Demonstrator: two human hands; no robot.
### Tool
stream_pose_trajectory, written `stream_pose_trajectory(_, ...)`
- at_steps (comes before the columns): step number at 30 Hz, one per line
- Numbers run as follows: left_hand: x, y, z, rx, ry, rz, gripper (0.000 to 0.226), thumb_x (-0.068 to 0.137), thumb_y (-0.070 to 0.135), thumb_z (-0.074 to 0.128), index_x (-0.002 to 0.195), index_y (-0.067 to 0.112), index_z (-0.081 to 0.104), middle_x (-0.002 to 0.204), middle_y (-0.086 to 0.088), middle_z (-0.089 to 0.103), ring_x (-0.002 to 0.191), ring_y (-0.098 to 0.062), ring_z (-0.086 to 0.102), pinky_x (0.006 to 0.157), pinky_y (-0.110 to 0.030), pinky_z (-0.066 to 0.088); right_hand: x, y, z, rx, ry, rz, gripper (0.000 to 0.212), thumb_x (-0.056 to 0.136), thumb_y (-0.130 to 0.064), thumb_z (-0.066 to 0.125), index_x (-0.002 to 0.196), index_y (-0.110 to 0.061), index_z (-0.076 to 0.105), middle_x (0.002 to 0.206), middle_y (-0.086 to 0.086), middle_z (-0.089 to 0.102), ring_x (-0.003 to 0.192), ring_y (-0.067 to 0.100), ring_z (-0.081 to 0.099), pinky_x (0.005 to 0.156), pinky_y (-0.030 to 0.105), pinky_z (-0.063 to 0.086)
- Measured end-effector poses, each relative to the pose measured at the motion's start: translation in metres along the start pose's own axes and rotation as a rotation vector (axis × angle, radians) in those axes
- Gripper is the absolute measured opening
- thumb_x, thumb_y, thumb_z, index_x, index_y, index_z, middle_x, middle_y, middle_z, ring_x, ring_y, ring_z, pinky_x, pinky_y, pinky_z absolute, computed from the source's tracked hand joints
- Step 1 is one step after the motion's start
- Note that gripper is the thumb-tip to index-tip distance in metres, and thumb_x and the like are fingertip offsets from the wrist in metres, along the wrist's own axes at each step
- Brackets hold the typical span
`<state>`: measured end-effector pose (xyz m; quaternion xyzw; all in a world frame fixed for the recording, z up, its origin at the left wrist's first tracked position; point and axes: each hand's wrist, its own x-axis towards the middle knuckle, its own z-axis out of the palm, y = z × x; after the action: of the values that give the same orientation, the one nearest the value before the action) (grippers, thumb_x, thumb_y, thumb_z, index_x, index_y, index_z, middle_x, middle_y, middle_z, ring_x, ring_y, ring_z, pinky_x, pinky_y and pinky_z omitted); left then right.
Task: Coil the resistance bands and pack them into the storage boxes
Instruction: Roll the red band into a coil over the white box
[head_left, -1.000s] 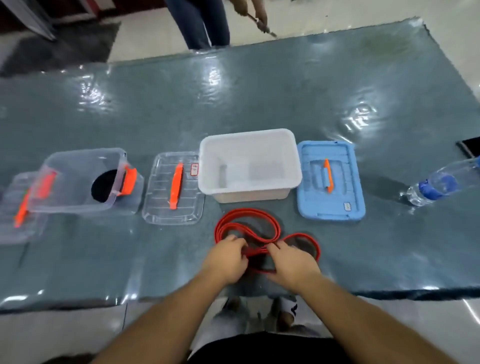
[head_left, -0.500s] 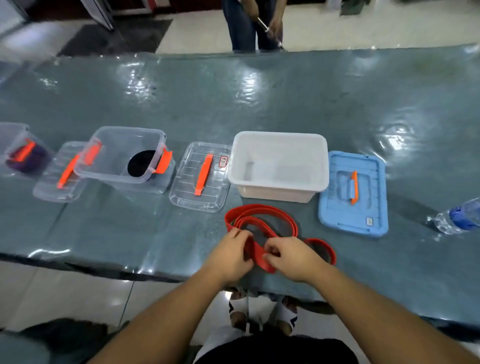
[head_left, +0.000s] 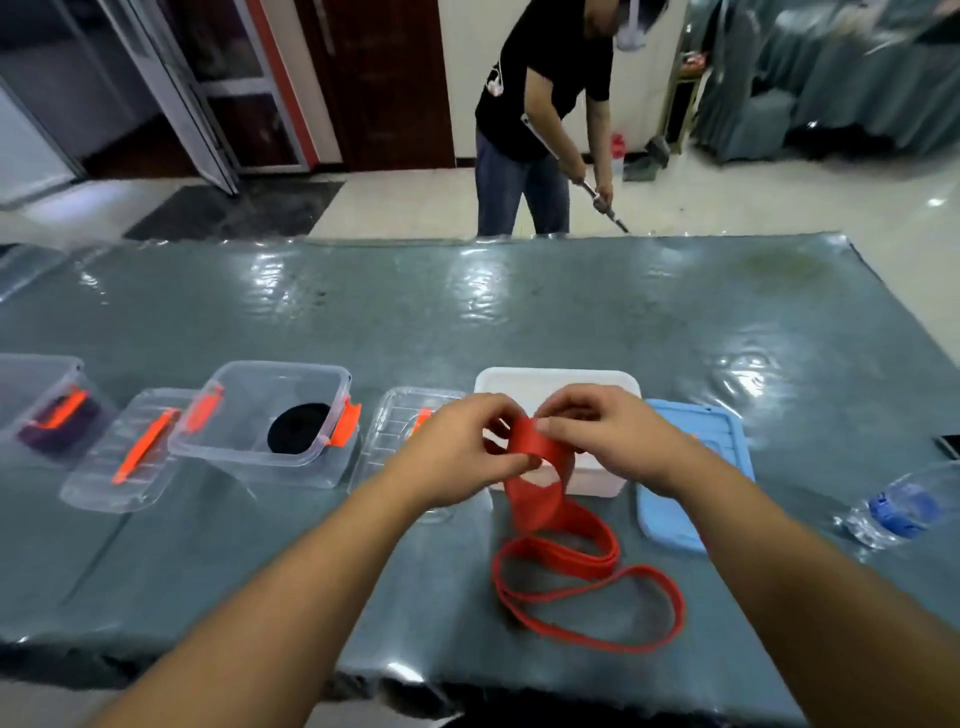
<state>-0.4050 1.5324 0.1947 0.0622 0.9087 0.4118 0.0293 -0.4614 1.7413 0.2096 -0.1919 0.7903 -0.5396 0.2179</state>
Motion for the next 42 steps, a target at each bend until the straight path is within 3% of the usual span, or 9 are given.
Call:
stream_pose_trajectory(11, 0.014, 0.112, -0.076, -0.402, 0.154, 0.134, 0.024, 0.087, 0.025, 0.081, 0.105, 0.013, 0.070, 0.097, -0.005, 0.077, 0.091, -0.021, 0.076, 0.087, -0.041, 0.062, -0.028, -0.085, -0.019, 0.206, 0.223, -0.398, 0.027, 0.101, -0.027, 0.054, 0.127, -0.026, 0.060, 0.113, -0.014, 0.076, 0.110, 0.003, 0.068, 0.093, 0.017, 0.051)
stream_pose_trajectory(15, 0.018, 0.149, -0.093, -0.508, 0.158, 0.200, 0.017, 0.092, 0.019, 0.076, 0.105, 0.011, 0.069, 0.088, -0.004, 0.074, 0.074, -0.011, 0.074, 0.073, -0.027, 0.060, -0.032, -0.119, -0.027, 0.193, 0.302, -0.434, 0.029, 0.100, -0.042, 0.046, 0.122, -0.051, 0.063, 0.119, -0.019, 0.072, 0.119, 0.005, 0.065, 0.106, 0.029, 0.050)
stream_pose_trajectory(17, 0.019, 0.165, -0.103, -0.468, 0.164, 0.248, 0.022, 0.091, 0.022, 0.078, 0.109, 0.015, 0.068, 0.098, -0.004, 0.072, 0.076, -0.015, 0.075, 0.071, -0.031, 0.061, -0.034, -0.134, -0.032, 0.218, 0.305, -0.448, 0.032, 0.099, -0.045, 0.045, 0.124, -0.045, 0.066, 0.123, -0.009, 0.072, 0.122, 0.016, 0.066, 0.110, 0.043, 0.049)
stream_pose_trajectory(20, 0.019, 0.183, -0.121, -0.406, 0.173, 0.291, 0.030, 0.089, 0.021, 0.079, 0.115, 0.019, 0.066, 0.103, -0.001, 0.070, 0.080, -0.024, 0.075, 0.069, -0.031, 0.062, -0.038, -0.156, -0.042, 0.206, 0.319, -0.482, 0.030, 0.098, -0.041, 0.047, 0.119, -0.039, 0.070, 0.121, -0.003, 0.074, 0.121, 0.021, 0.066, 0.110, 0.048, 0.049)
stream_pose_trajectory(25, 0.018, 0.203, -0.150, -0.458, 0.112, 0.356, 0.026, 0.091, 0.008, 0.074, 0.117, 0.009, 0.069, 0.097, -0.007, 0.073, 0.076, -0.011, 0.070, 0.066, -0.022, 0.057, -0.041, -0.184, -0.051, 0.121, 0.342, -0.529, 0.026, 0.098, -0.043, 0.048, 0.111, -0.040, 0.070, 0.105, -0.005, 0.075, 0.098, 0.013, 0.069, 0.093, 0.039, 0.054)
stream_pose_trajectory(30, 0.014, 0.216, -0.164, -0.426, 0.131, 0.411, 0.026, 0.092, 0.006, 0.073, 0.118, 0.008, 0.073, 0.102, -0.019, 0.075, 0.072, -0.020, 0.069, 0.067, -0.023, 0.057, -0.041, -0.197, -0.055, 0.178, 0.284, -0.518, 0.026, 0.103, -0.040, 0.048, 0.115, -0.038, 0.071, 0.109, -0.003, 0.077, 0.110, 0.014, 0.071, 0.099, 0.038, 0.051)
stream_pose_trajectory(34, 0.015, 0.220, -0.164, -0.380, 0.192, 0.415, 0.021, 0.092, 0.016, 0.077, 0.112, 0.017, 0.075, 0.102, -0.011, 0.078, 0.090, -0.039, 0.074, 0.078, -0.042, 0.064, -0.040, -0.203, -0.052, 0.399, 0.186, -0.477, 0.034, 0.098, -0.037, 0.048, 0.120, -0.024, 0.071, 0.103, 0.007, 0.078, 0.102, 0.021, 0.073, 0.101, 0.048, 0.051)
stream_pose_trajectory(37, 0.018, 0.220, -0.170, -0.282, 0.183, 0.440, 0.018, 0.092, 0.016, 0.076, 0.110, 0.017, 0.076, 0.101, -0.003, 0.078, 0.091, -0.029, 0.075, 0.078, -0.036, 0.062, -0.041, -0.203, -0.053, 0.388, 0.192, -0.424, 0.028, 0.104, -0.035, 0.046, 0.112, -0.024, 0.071, 0.075, -0.009, 0.071, 0.077, 0.007, 0.067, 0.086, 0.045, 0.047)
stream_pose_trajectory(42, 0.013, 0.219, -0.182, 0.220, 0.177, 0.632, 0.036, 0.092, 0.008, 0.071, 0.121, 0.029, 0.074, 0.125, 0.020, 0.068, 0.120, 0.001, 0.060, 0.093, -0.016, 0.050, -0.041, -0.201, -0.062, 0.338, 0.216, -0.359, 0.031, 0.086, -0.043, 0.054, 0.097, -0.019, 0.071, 0.068, -0.003, 0.053, 0.069, 0.016, 0.046, 0.070, 0.039, 0.038)
